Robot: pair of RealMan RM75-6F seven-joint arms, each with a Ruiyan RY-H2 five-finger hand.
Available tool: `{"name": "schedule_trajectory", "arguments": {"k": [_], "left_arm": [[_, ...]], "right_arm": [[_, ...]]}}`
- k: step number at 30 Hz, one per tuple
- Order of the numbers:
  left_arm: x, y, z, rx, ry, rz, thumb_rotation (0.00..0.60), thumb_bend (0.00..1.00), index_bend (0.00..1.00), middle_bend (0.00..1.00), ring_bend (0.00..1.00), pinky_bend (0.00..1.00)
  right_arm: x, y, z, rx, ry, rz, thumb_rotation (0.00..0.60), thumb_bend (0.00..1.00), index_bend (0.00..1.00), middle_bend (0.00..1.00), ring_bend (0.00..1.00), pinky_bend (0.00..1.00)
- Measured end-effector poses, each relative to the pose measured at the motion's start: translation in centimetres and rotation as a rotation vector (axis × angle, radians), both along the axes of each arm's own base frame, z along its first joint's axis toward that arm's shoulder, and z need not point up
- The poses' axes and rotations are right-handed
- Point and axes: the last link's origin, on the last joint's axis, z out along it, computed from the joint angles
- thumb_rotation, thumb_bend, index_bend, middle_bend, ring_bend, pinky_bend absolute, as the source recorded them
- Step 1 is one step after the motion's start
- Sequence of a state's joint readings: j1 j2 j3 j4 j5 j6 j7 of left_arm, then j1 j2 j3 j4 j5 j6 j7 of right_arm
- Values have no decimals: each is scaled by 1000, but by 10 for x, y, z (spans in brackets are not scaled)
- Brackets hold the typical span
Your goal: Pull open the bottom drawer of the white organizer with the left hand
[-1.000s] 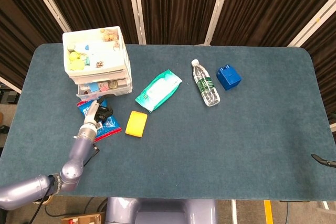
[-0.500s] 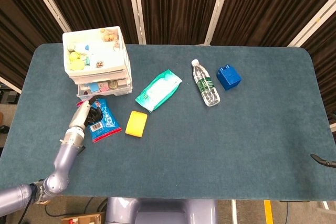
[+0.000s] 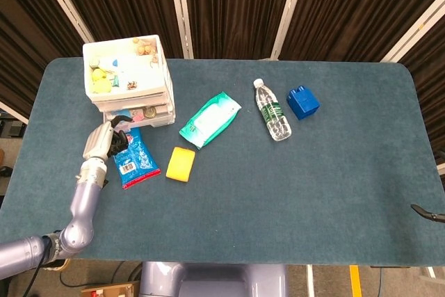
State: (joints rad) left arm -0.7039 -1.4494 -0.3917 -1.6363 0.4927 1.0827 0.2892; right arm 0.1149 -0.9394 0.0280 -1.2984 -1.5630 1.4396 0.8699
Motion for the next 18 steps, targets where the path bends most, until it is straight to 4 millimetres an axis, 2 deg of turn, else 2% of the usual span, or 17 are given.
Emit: {"name": "schedule_trajectory", "arguments": {"k": [9,18], "left_arm": [[10,17,-6,-9,95,54,600,826,248,984,923,903],[9,16,-14,-57,104,83,600,825,284,985,924,903]], "right_arm": [[0,0,0,0,0,-1,600,139,0,0,0,0],[0,0,0,0,0,0,600,139,0,0,0,0]]}}
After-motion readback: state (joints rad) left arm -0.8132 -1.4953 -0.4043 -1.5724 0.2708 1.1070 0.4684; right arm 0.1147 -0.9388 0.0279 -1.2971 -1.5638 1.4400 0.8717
